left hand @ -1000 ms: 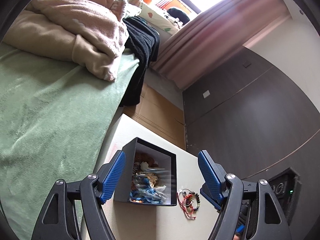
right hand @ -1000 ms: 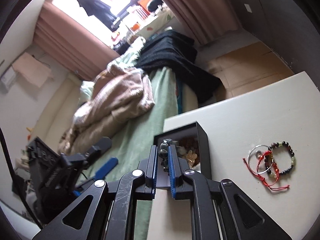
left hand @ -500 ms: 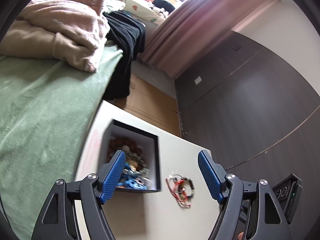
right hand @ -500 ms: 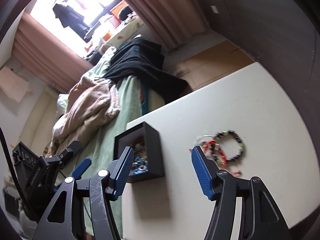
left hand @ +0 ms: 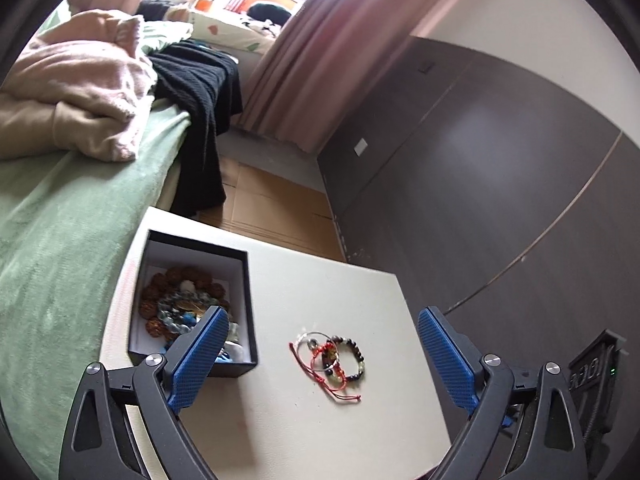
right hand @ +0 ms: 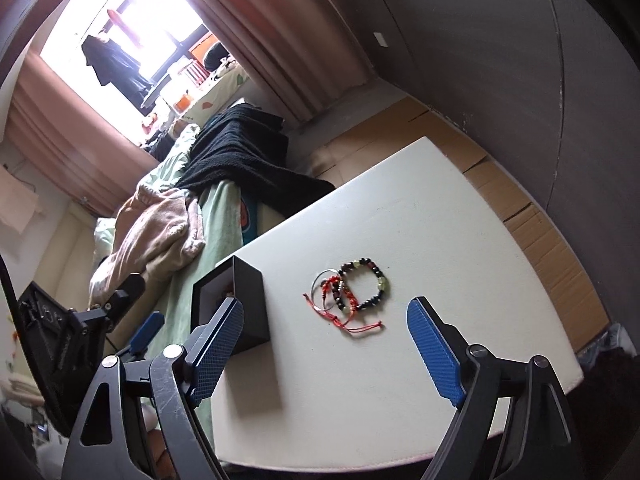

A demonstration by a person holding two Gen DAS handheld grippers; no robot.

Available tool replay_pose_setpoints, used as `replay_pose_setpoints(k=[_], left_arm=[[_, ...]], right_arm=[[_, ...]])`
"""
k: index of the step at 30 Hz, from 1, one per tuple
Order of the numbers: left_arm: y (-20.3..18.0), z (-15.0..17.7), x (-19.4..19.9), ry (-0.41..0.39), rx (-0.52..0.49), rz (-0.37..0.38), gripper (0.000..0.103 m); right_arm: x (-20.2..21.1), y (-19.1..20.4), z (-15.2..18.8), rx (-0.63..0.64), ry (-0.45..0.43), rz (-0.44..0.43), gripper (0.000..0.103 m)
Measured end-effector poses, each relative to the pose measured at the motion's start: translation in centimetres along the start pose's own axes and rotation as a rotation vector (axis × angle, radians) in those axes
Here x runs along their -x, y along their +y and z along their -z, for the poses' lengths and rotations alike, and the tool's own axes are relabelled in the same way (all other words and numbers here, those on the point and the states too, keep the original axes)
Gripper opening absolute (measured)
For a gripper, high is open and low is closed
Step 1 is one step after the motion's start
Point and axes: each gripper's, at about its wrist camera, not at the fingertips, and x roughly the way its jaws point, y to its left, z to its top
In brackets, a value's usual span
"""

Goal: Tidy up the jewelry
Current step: 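Carry the grey-green bead bracelet into the black box and open the right gripper, then lower the left gripper onto the red string bracelet and close on it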

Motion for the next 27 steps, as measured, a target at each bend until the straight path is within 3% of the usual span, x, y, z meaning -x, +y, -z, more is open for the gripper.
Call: replay_pose_setpoints(k=[4,14,18,23,26,27], left_arm=[[-1.0,0.6,-0.6,-0.009,-0.02,-0.002,0.102],[-3.6,2.1,-3.3,0.069,-0.096,0.003,0.102],[-4.6,3.0,-5.1,0.154,-0.161,-0.028,0.102],[-5.2,4.0,-6.5,0.192,-0.206,-0.027,0.102],[-5.5,4.3,-7.6,0.226,-0.228,-0.045,0.094],[-5.5,4.5,-8.3,0.254,-0.232,-0.051,0.085]], right_arm=[[0.4,-1.3,0.1,-0.032,-0.004,0.007,0.089],[3.3,-5.0,0.3,-0.158,-0.078,0.005,0.091],[3.9,-6.2,-0.2,-0.193,-0.111,0.046,0.091],[3.8,-8.3,-1.0,-0.256,-0.109,0.118,0.091],[3.4,-9.5,-1.4,-0.297,-0.078,0.111,0.091],[3.2,-9.7,-1.5,-0.306,-0.068,0.114,0.091]])
